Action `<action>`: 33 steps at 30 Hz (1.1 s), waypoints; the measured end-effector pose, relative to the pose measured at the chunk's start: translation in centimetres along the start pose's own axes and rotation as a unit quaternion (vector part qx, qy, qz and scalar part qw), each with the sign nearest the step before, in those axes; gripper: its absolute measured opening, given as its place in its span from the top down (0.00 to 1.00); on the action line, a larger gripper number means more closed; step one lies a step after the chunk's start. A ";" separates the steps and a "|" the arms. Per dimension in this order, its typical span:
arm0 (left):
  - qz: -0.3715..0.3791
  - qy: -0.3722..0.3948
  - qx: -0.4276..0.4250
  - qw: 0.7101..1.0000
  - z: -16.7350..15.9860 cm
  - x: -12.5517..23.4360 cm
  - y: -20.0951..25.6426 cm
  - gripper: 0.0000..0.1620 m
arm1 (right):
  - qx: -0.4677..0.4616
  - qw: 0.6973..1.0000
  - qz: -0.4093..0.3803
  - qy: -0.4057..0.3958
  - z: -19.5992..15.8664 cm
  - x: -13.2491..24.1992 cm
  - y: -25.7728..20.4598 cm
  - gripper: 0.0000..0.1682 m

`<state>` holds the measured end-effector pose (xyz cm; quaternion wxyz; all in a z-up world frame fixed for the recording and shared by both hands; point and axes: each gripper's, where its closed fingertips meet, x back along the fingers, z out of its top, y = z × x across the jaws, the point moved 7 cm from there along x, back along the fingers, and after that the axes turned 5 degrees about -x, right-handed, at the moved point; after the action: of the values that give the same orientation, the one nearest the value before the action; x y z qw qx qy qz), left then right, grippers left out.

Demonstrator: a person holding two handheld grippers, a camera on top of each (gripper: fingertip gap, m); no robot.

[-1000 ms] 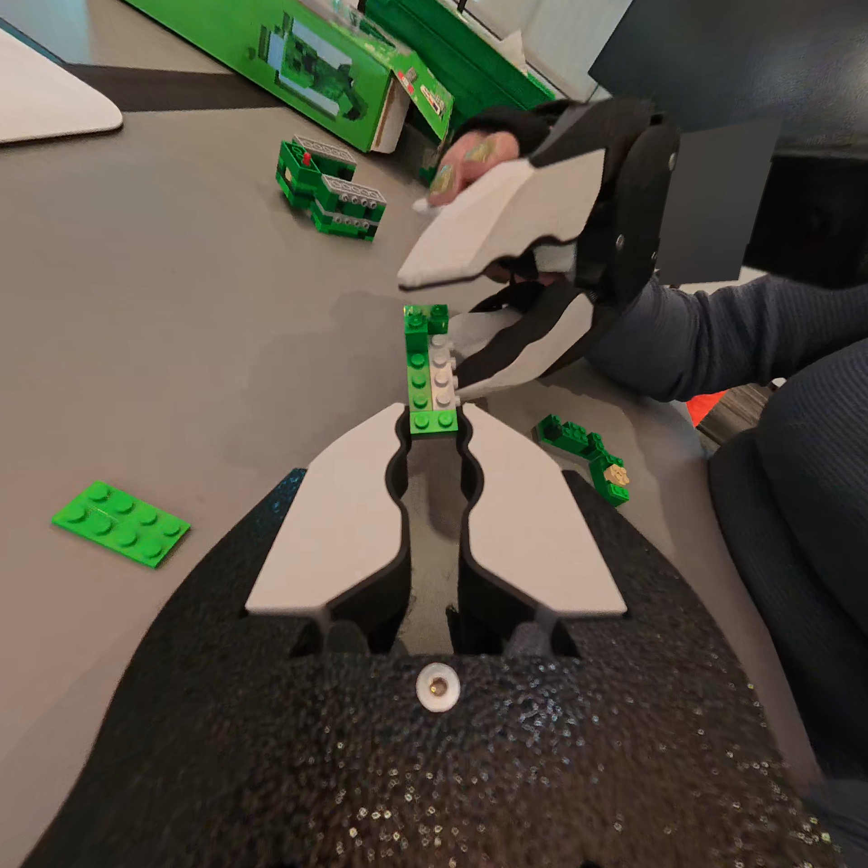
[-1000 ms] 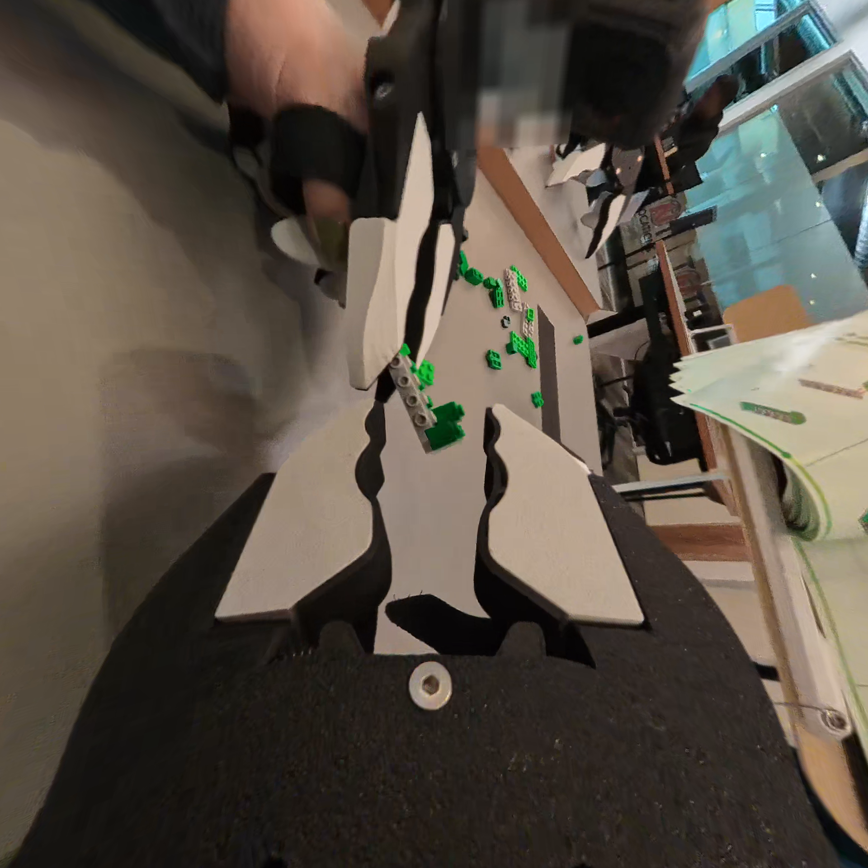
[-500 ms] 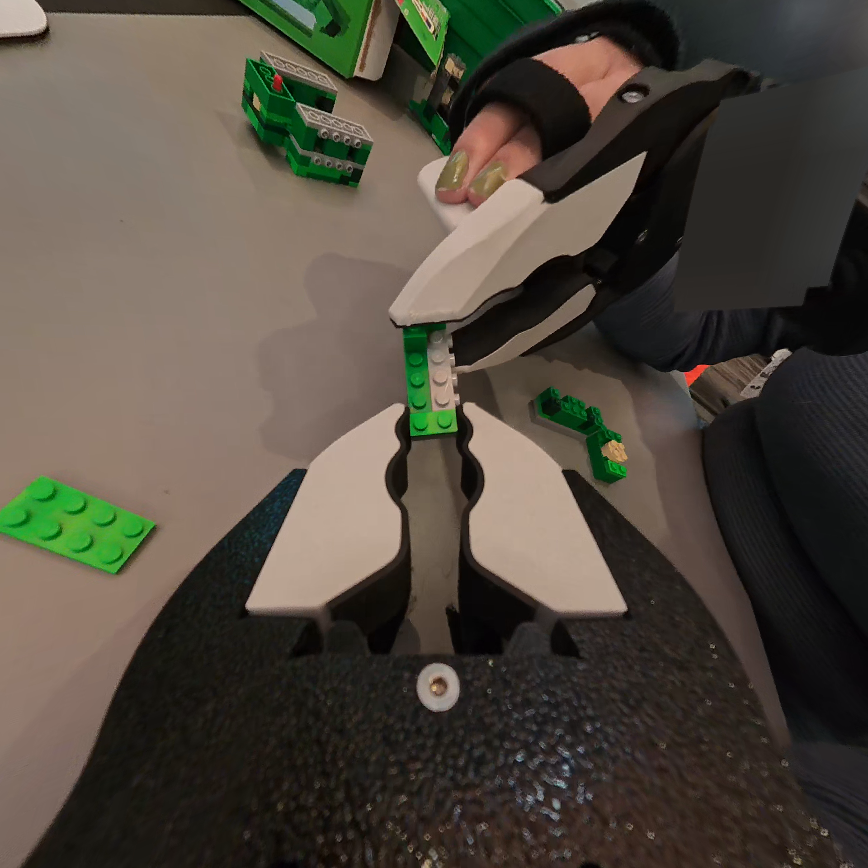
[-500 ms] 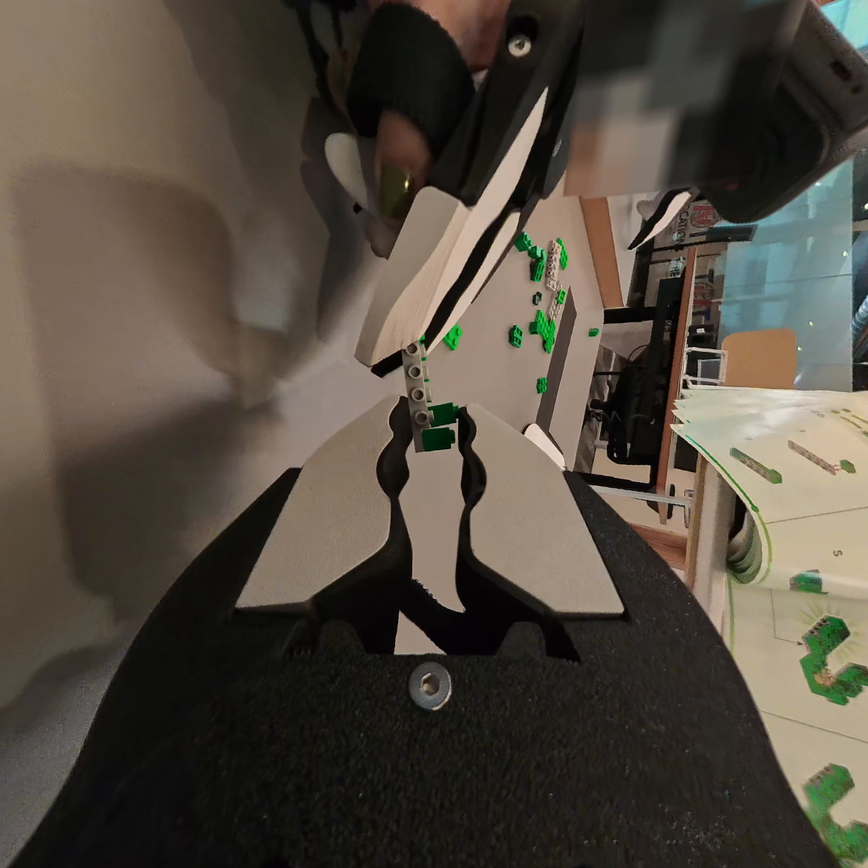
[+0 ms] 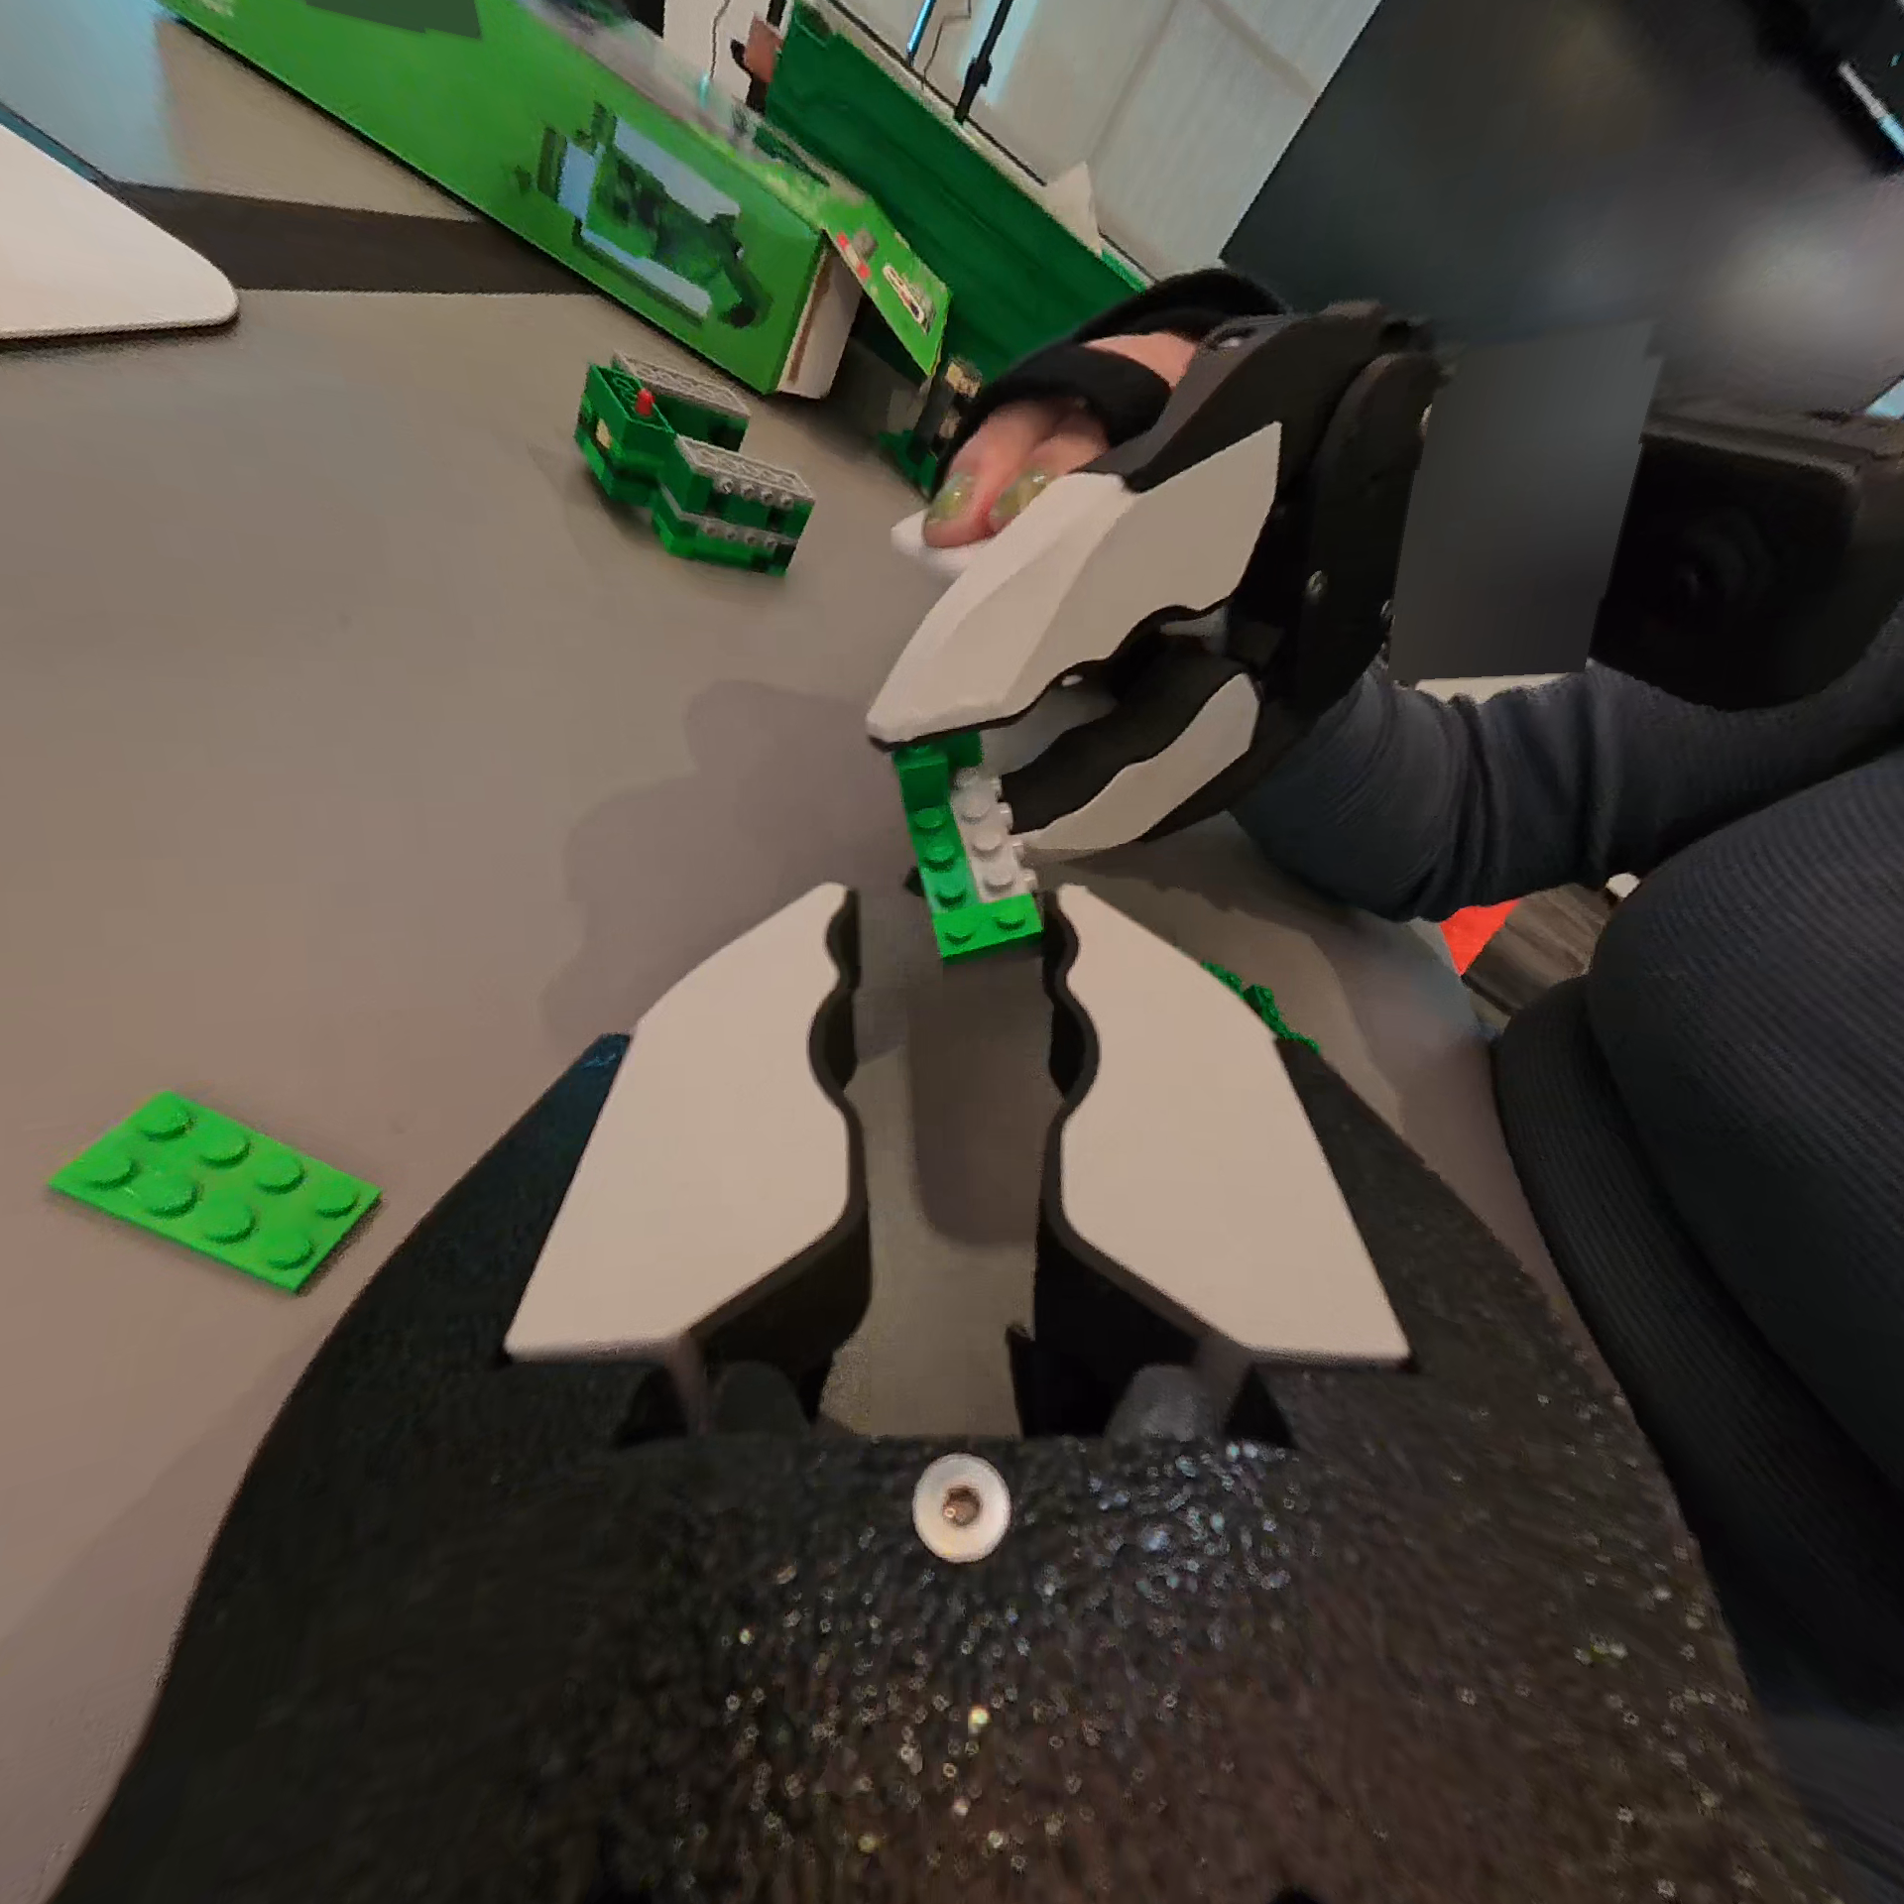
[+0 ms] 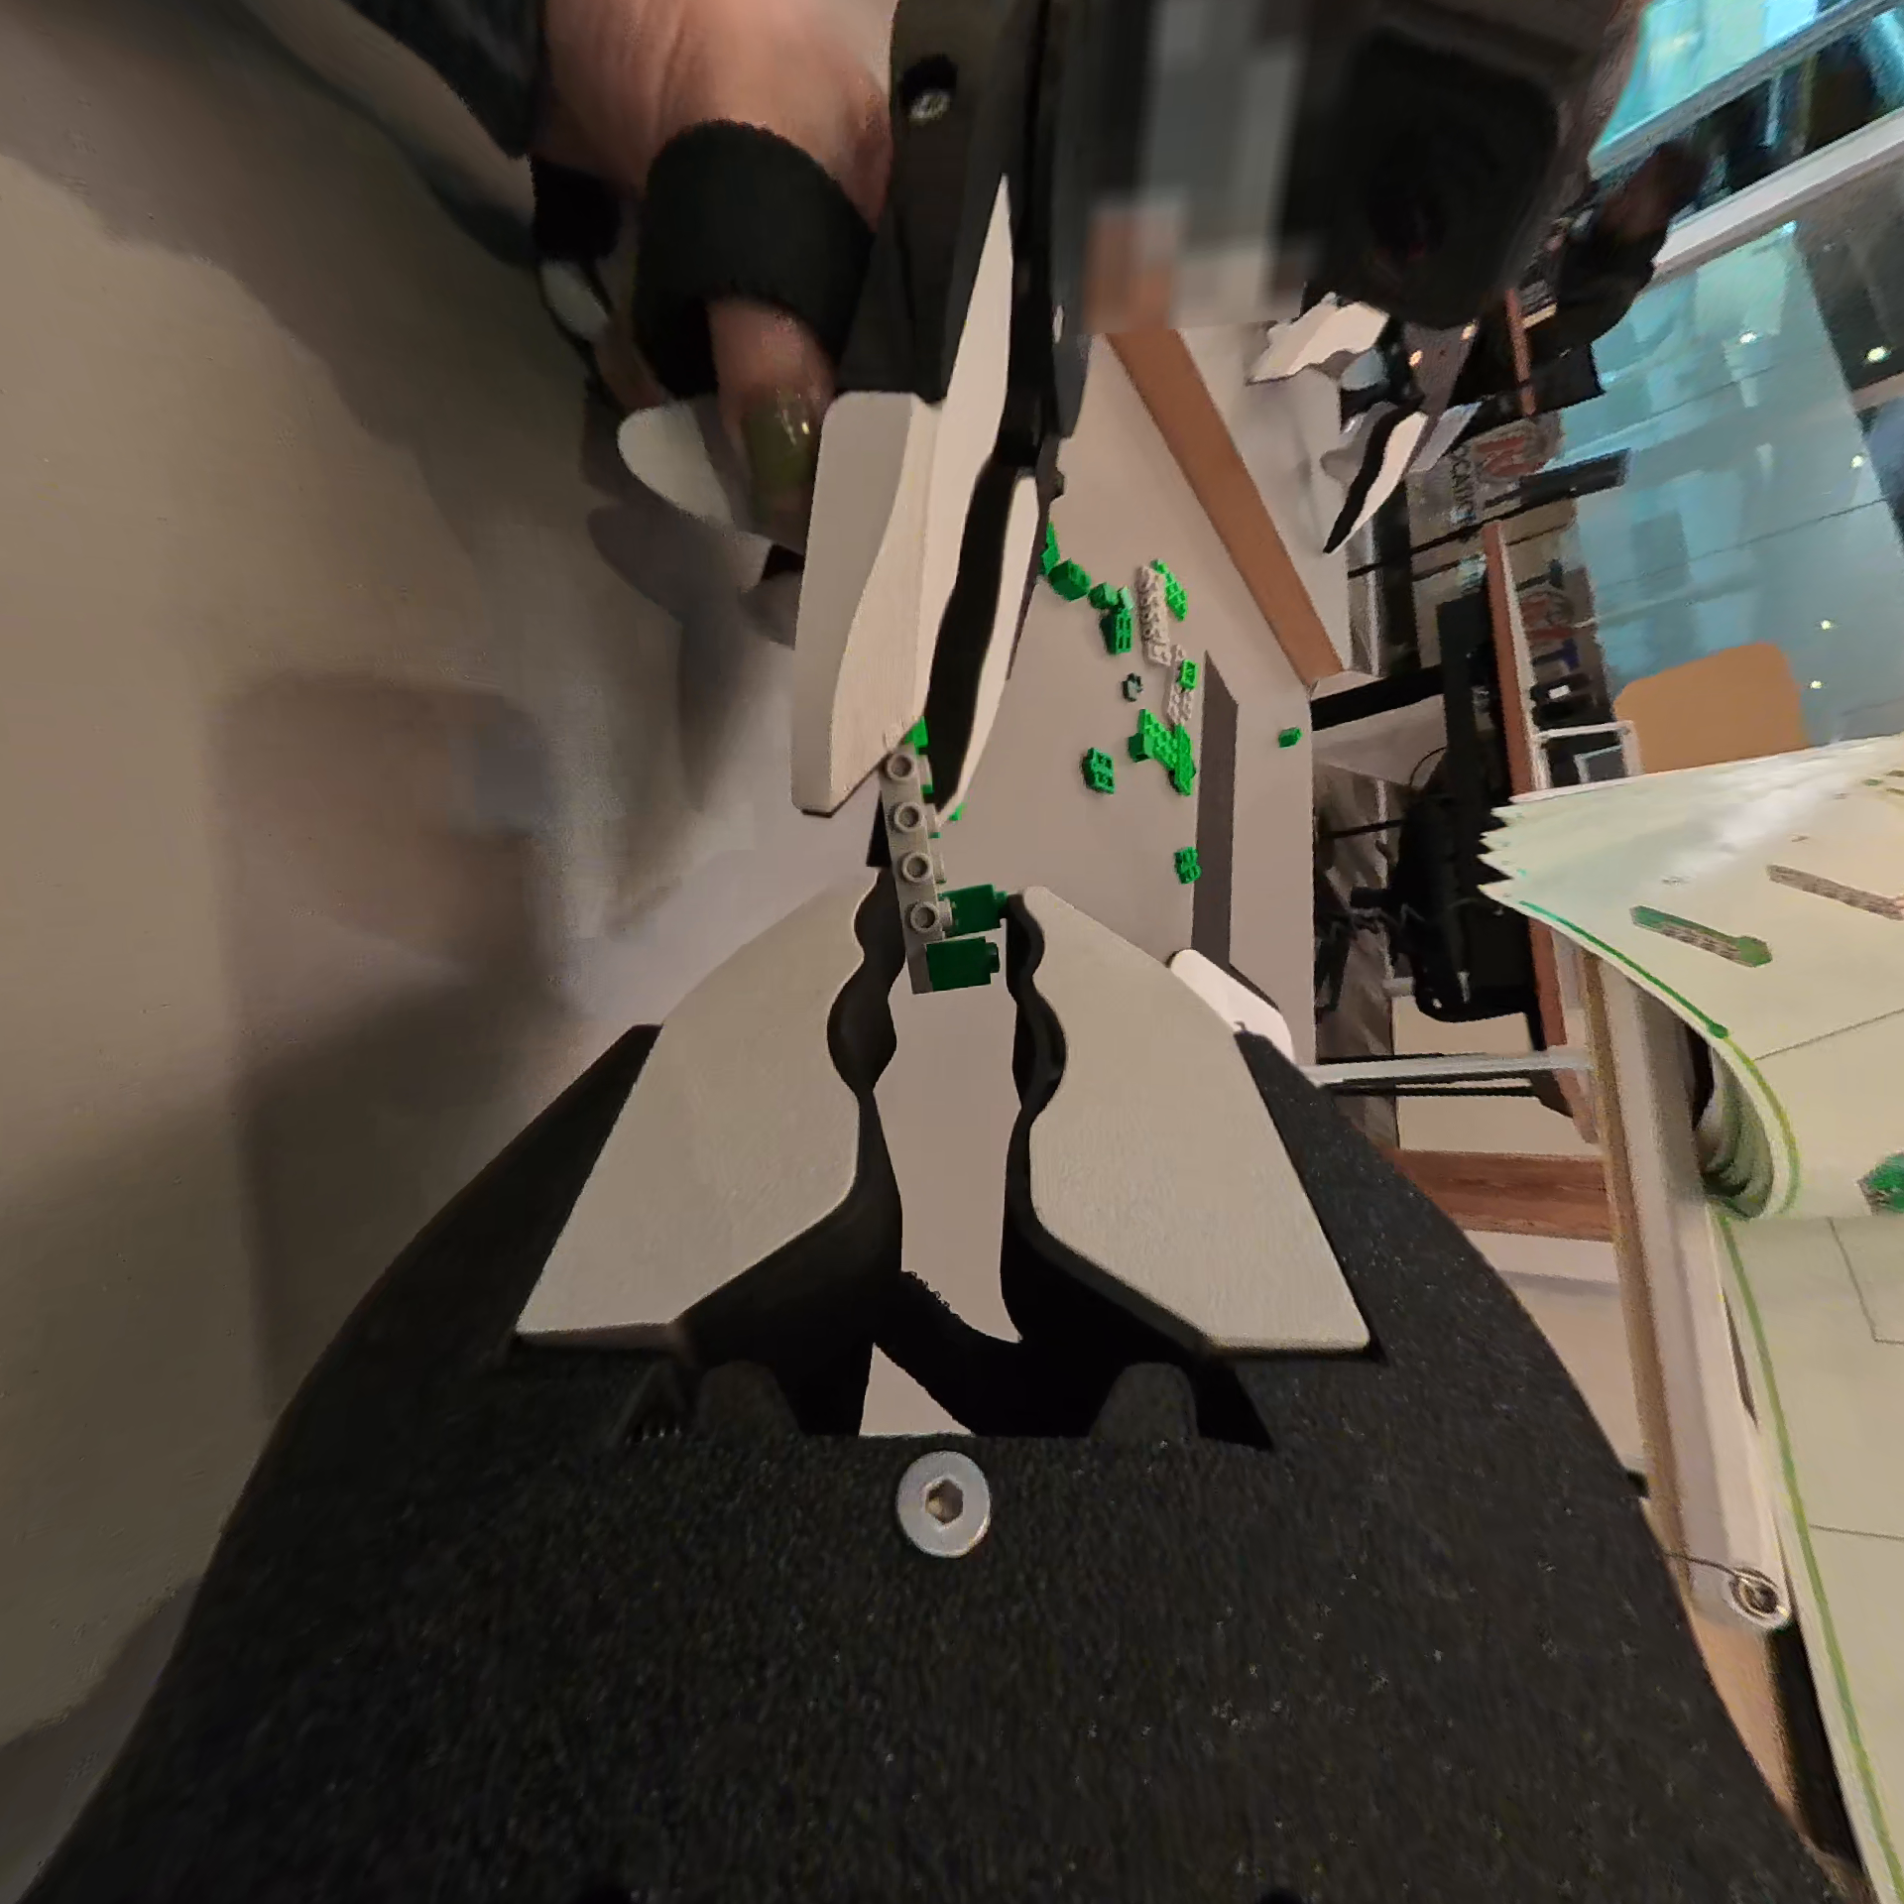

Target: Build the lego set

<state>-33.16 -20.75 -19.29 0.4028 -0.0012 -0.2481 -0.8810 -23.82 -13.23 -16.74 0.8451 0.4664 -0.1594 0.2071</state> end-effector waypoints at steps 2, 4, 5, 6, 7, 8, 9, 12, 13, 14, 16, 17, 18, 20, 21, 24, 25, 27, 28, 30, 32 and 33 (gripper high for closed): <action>0.000 0.003 0.003 1.000 0.0 0.0 -0.1 0.77 | 0.012 1.000 -0.009 0.003 0.1 0.0 0.0 0.89; -0.002 0.004 -0.002 1.000 0.1 -0.1 0.0 0.78 | 0.020 1.000 -0.012 0.003 0.2 -0.1 -0.1 0.89; -0.006 0.004 -0.006 1.000 0.1 -0.2 0.1 0.81 | 0.024 1.000 -0.012 0.003 0.3 -0.2 -0.2 0.89; -0.010 0.002 -0.008 1.000 0.1 -0.3 0.2 0.84 | 0.027 1.000 -0.014 0.002 0.3 -0.2 -0.3 0.89; -0.011 0.000 -0.009 1.000 0.1 -0.3 0.2 0.87 | 0.032 0.999 -0.017 -0.003 0.2 -0.3 -0.3 0.89; -0.004 -0.003 -0.009 1.000 0.1 -0.4 0.1 0.87 | 0.037 0.999 -0.019 -0.008 0.2 -0.3 -0.3 0.89; 0.002 -0.006 -0.008 1.000 0.1 -0.4 0.1 0.88 | 0.039 0.999 -0.021 -0.012 0.1 -0.4 -0.4 0.89; 0.015 -0.010 0.000 1.000 0.0 -0.5 -0.2 0.88 | 0.045 0.998 -0.035 -0.027 0.0 -0.7 -0.4 0.88; 0.019 -0.014 0.006 1.000 0.0 -0.5 -0.3 0.88 | 0.050 0.997 -0.037 -0.037 0.0 -0.8 -0.5 0.88; 0.021 -0.020 0.010 1.000 -0.1 -0.6 -0.3 0.88 | 0.057 0.996 -0.039 -0.048 0.0 -1.0 -0.6 0.86; 0.030 -0.032 0.011 0.999 -0.3 -0.8 -0.4 0.88 | 0.071 0.995 -0.039 -0.065 0.1 -1.2 -0.7 0.85; 0.031 -0.034 0.011 0.999 -0.3 -0.8 -0.4 0.88 | 0.076 0.994 -0.037 -0.069 0.1 -1.2 -0.8 0.86; 0.031 -0.032 0.010 0.999 -0.3 -0.8 -0.4 0.88 | 0.075 0.994 -0.033 -0.072 0.1 -1.2 -0.9 0.89; 0.032 -0.030 0.008 0.999 -0.2 -0.7 -0.4 0.88 | 0.074 0.994 -0.033 -0.073 0.2 -1.3 -0.8 0.89; 0.032 -0.030 0.008 0.999 -0.2 -0.6 -0.4 0.88 | 0.071 0.994 -0.031 -0.074 0.2 -1.3 -0.8 0.89; 0.029 -0.038 0.009 0.999 -0.4 -0.8 -0.4 0.88 | 0.054 0.995 -0.010 -0.078 0.0 -1.3 -0.9 0.89; 0.031 -0.044 0.010 0.998 -0.4 -0.9 -0.4 0.88 | 0.054 0.995 -0.004 -0.082 -0.1 -1.3 -0.9 0.89; 0.034 -0.054 0.013 0.998 -0.5 -1.0 -0.5 0.88 | 0.047 0.995 0.004 -0.083 -0.2 -1.4 -1.1 0.89; 0.034 -0.053 0.014 0.998 -0.5 -1.0 -0.5 0.88 | 0.030 0.997 0.004 -0.076 -0.2 -1.4 -1.0 0.89; 0.027 -0.032 0.014 0.999 -0.3 -0.7 -0.4 0.88 | 0.004 0.999 -0.013 -0.050 -0.1 -1.3 -0.6 0.88; 0.028 -0.028 0.016 0.999 -0.3 -0.5 -0.5 0.88 | 0.002 0.998 -0.027 -0.054 -0.1 -1.2 -0.4 0.84; 0.030 -0.033 0.014 0.999 -0.3 -0.6 -0.5 0.88 | 0.001 0.998 -0.024 -0.060 -0.2 -1.2 -0.3 0.82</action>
<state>-33.04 -20.25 -19.91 0.4205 -0.0318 -0.2738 -0.8644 -24.66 -13.43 -17.61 0.8382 0.4826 -0.1983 0.1589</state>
